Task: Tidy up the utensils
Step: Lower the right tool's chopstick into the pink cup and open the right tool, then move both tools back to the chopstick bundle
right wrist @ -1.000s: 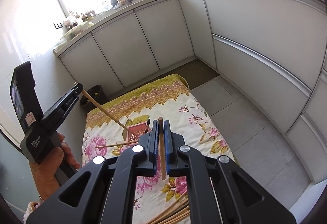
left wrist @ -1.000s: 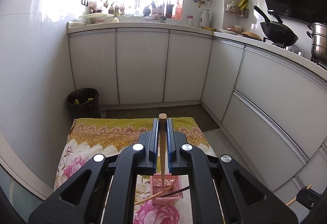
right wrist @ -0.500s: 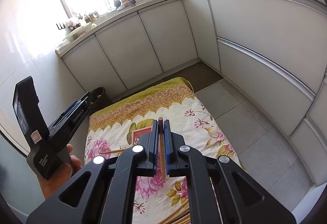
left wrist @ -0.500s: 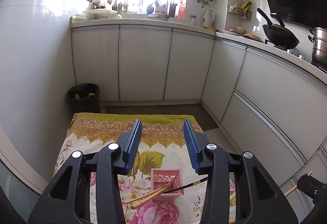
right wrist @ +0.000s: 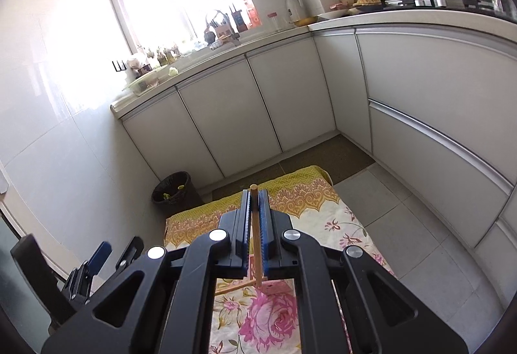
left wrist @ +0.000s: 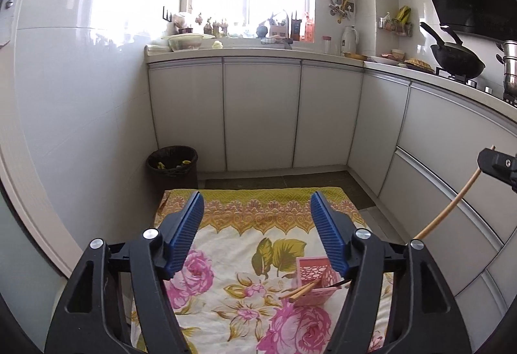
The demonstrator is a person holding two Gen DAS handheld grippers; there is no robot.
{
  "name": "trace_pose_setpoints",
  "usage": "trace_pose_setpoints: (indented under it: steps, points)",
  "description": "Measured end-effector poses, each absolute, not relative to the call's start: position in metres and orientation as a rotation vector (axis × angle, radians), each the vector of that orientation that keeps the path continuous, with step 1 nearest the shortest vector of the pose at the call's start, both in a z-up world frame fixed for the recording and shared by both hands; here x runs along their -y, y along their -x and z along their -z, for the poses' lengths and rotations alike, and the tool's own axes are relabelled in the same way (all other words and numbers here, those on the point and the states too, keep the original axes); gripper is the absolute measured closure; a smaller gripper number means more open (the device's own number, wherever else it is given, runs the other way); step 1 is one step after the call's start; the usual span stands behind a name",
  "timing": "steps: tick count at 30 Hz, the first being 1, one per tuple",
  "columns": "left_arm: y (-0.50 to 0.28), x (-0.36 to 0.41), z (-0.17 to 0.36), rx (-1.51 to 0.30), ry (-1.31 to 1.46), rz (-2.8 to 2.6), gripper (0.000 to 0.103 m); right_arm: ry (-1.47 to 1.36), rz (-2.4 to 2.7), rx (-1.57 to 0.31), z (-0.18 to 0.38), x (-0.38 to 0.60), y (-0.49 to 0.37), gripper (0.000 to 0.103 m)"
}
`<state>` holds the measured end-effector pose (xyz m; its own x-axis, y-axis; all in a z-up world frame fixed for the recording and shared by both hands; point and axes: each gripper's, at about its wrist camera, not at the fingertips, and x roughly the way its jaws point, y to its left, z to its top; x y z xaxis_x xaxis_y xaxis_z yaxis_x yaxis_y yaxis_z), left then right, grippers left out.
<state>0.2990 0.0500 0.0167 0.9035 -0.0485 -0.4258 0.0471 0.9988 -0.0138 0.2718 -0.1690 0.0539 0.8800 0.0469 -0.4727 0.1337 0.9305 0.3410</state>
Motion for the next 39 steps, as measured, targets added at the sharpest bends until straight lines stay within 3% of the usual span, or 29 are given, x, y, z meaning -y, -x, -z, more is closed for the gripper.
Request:
trace_pose_setpoints:
  steps: [2,19,21,22,23,25,29,32,39]
  points:
    - [-0.292,-0.065,-0.014,-0.428,0.013,0.010,0.028,-0.374,0.049,-0.488,-0.052,0.166,-0.281,0.098]
    - [-0.292,-0.113,0.034,-0.544,0.057,-0.062,0.028,-0.317,0.068,-0.572,0.036,0.133,-0.356,0.097]
    - [-0.291,-0.113,0.033,-0.539,0.055,-0.066,0.028,-0.326,0.062,-0.587,0.040,0.133,-0.355,0.087]
    - [-0.290,-0.114,0.033,-0.537,0.054,-0.067,0.028,-0.329,0.063,-0.584,0.039,0.132,-0.353,0.066]
    - [-0.290,-0.114,0.032,-0.537,0.056,-0.067,0.028,-0.332,0.062,-0.572,0.037,0.132,-0.348,0.053]
    - [-0.287,-0.115,0.031,-0.537,0.061,-0.065,0.028,-0.335,0.061,-0.546,0.029,0.134,-0.337,0.045]
    - [-0.279,-0.113,0.027,-0.536,0.052,-0.057,0.026,-0.354,0.077,-0.505,0.011,0.140,-0.309,0.016]
    - [-0.270,-0.110,0.024,-0.529,0.045,-0.053,0.019,-0.333,0.116,-0.475,-0.001,0.144,-0.280,0.007]
    - [-0.239,-0.091,0.023,-0.550,0.016,-0.005,0.013,-0.305,0.195,-0.527,0.002,0.161,-0.215,0.007]
